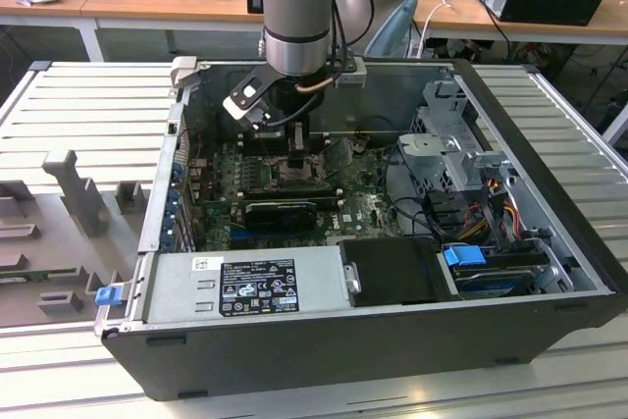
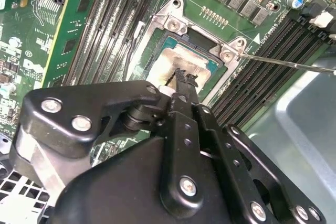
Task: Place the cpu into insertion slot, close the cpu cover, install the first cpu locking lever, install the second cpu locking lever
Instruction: 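Place the cpu into insertion slot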
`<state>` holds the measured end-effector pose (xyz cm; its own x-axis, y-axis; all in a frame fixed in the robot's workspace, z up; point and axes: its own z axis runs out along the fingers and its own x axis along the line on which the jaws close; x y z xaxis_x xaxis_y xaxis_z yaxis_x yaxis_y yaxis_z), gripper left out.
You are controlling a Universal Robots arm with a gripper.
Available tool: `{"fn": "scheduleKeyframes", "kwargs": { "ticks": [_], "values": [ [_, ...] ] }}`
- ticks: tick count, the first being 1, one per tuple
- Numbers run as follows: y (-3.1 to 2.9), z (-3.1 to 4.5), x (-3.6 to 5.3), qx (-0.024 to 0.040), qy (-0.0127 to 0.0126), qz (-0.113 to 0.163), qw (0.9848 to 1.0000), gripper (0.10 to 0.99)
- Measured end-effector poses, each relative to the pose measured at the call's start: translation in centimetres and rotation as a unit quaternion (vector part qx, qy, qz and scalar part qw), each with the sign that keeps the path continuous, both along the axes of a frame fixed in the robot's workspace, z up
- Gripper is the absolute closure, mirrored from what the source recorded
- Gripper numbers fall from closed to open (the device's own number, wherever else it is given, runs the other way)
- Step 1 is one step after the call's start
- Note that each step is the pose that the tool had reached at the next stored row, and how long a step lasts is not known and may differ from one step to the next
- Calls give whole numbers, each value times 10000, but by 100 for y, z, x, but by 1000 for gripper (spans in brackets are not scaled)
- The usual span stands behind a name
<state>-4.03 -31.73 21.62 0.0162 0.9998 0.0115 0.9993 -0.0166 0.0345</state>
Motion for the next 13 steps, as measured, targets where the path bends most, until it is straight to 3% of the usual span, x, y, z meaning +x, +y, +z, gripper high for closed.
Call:
{"fn": "scheduleKeyframes", "kwargs": {
  "ticks": [13],
  "values": [
    [0, 85, 0, 0, 0, -1, 10000, 980]
  ]
}}
